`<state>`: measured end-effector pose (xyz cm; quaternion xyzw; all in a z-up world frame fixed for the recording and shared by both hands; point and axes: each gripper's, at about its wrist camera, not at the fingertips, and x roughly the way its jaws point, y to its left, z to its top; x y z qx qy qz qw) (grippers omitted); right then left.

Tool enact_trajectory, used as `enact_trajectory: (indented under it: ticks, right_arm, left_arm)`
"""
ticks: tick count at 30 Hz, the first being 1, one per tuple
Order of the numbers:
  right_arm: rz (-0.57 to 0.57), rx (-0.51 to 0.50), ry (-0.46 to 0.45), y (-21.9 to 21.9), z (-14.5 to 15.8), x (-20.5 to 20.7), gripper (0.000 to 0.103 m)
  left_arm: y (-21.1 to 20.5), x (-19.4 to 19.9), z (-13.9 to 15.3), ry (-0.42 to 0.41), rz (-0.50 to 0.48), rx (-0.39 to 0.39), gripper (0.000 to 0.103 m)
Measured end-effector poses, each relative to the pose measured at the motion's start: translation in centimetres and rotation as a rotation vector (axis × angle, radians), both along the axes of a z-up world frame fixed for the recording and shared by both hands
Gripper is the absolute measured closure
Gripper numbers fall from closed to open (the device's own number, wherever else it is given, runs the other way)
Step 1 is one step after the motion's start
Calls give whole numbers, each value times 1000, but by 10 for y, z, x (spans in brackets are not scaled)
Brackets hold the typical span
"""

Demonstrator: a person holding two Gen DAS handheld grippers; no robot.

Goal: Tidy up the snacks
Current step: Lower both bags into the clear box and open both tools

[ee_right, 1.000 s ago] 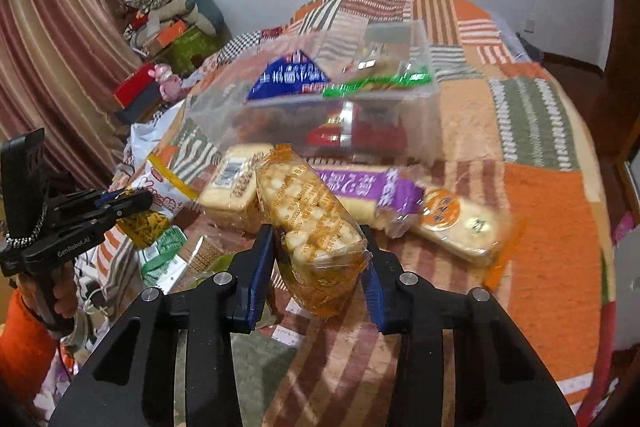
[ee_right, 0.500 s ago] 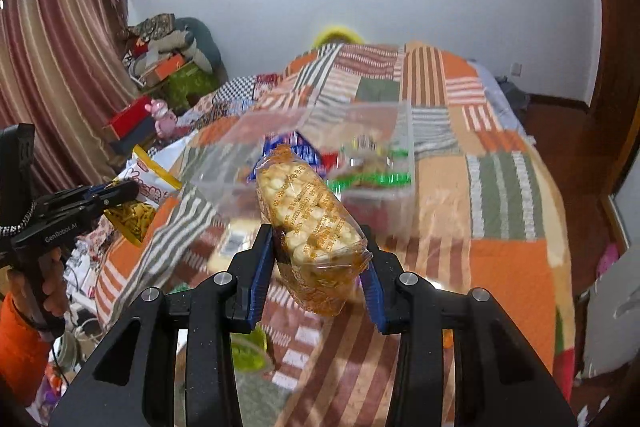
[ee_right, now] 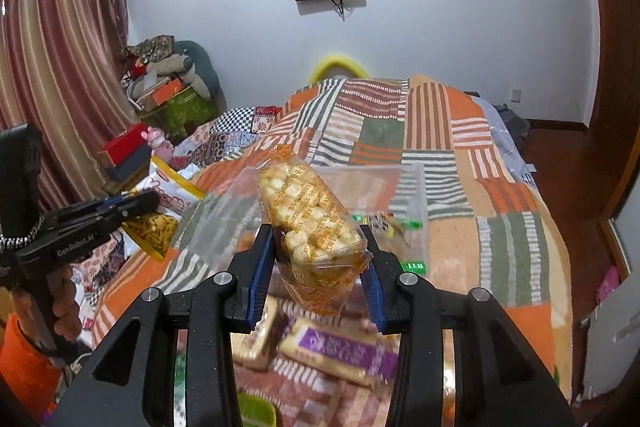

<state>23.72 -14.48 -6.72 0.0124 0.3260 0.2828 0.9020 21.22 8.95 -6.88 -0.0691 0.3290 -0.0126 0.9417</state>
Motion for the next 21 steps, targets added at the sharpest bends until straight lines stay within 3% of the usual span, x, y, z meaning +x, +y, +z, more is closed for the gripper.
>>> enact_trajectory:
  ticks: [21]
  right_arm:
    - [-29, -101, 80, 47, -40, 61, 66]
  left_arm:
    - [-8, 73, -51, 110, 5, 33, 87]
